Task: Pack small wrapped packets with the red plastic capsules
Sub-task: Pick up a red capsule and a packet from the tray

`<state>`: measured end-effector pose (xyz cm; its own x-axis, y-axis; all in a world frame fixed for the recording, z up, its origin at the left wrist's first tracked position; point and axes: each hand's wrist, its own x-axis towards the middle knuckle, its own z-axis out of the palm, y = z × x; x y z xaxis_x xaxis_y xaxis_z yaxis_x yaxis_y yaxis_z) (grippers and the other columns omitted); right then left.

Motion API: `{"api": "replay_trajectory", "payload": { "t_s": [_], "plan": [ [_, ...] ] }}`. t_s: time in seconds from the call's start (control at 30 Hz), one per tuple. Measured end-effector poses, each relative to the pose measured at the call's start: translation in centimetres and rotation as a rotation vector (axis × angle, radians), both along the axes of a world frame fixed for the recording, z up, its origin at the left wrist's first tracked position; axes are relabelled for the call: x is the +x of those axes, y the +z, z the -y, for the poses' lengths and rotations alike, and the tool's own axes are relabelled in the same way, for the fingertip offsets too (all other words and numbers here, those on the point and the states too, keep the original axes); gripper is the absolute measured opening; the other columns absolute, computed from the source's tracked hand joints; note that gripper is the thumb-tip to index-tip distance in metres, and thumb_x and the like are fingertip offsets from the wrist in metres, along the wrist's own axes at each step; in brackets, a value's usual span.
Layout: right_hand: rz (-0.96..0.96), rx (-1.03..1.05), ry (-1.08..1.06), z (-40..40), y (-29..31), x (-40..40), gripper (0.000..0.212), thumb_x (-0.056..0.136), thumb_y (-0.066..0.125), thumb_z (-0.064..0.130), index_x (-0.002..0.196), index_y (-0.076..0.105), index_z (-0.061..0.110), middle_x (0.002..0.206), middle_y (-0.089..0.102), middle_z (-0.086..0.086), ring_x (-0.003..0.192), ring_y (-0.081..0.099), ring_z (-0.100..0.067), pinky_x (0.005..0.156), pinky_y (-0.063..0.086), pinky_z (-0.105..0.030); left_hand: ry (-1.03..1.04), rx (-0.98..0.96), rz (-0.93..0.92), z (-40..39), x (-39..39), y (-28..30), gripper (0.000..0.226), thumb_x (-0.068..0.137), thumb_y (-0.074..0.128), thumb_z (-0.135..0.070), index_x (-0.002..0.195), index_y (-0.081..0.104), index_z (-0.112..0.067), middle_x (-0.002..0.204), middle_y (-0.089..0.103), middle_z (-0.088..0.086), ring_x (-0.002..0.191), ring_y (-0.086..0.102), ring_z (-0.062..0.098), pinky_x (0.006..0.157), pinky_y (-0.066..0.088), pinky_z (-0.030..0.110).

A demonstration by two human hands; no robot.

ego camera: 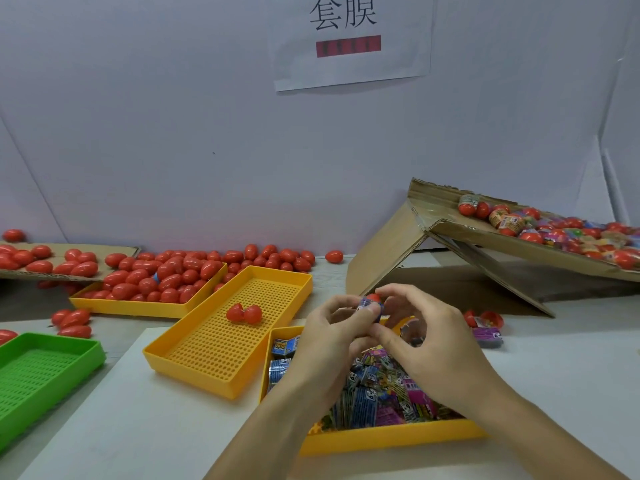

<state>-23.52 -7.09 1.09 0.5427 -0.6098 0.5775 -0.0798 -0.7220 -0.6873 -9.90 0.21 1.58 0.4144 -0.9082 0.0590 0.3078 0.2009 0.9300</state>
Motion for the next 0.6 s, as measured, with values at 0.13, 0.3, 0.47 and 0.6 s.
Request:
{"api": "replay_trajectory", "payload": {
  "t_s": [0.13, 0.3, 0.47, 0.6],
  "plan": [
    [-0.029, 0.125, 0.001, -0.2, -0.5, 0.5, 0.043, 0.089, 0.070, 0.033, 0.127, 0.051, 0.037, 0.099, 0.065, 0.013, 0.092, 0.065, -0.001, 0.073, 0.059, -0.026, 0.131, 0.068, 0.055, -0.4, 0.2, 0.4, 0.040, 0.078, 0.079, -0.022, 0.109, 0.061, -0.004, 0.096, 0.074, 0.016, 0.082, 0.075, 0.028, 0.071, 0.060, 0.031],
    [-0.103, 0.107, -0.048, -0.6, -0.8, 1.1, 0.040, 0.095, 0.063, 0.031, 0.134, 0.051, 0.032, 0.101, 0.062, 0.016, 0.092, 0.061, 0.002, 0.068, 0.053, -0.018, 0.280, 0.218, 0.115, 1.8, 1.4, 2.3, 0.015, 0.087, 0.075, -0.020, 0.098, 0.065, -0.016, 0.100, 0.072, 0.013, 0.082, 0.074, 0.020, 0.076, 0.059, 0.031],
    [-0.158, 0.106, -0.077, -0.3, -0.7, 0.6, 0.038, 0.095, 0.063, 0.030, 0.130, 0.050, 0.041, 0.098, 0.061, 0.019, 0.091, 0.059, 0.001, 0.066, 0.052, -0.021, 0.115, 0.238, 0.230, 9.7, 0.3, 10.1, 0.041, 0.090, 0.072, -0.021, 0.125, 0.058, -0.005, 0.107, 0.067, 0.006, 0.095, 0.067, 0.014, 0.086, 0.056, 0.026],
    [-0.149, 0.106, -0.103, -0.2, -0.8, 0.4, 0.041, 0.094, 0.065, 0.023, 0.132, 0.054, 0.036, 0.095, 0.062, 0.019, 0.087, 0.060, -0.002, 0.058, 0.051, -0.019, -0.082, 0.254, 0.160, 13.3, -2.4, 14.1, 0.069, 0.088, 0.073, -0.034, 0.143, 0.041, -0.007, 0.142, 0.054, 0.007, 0.118, 0.057, 0.012, 0.092, 0.044, 0.025]
  ]
}}
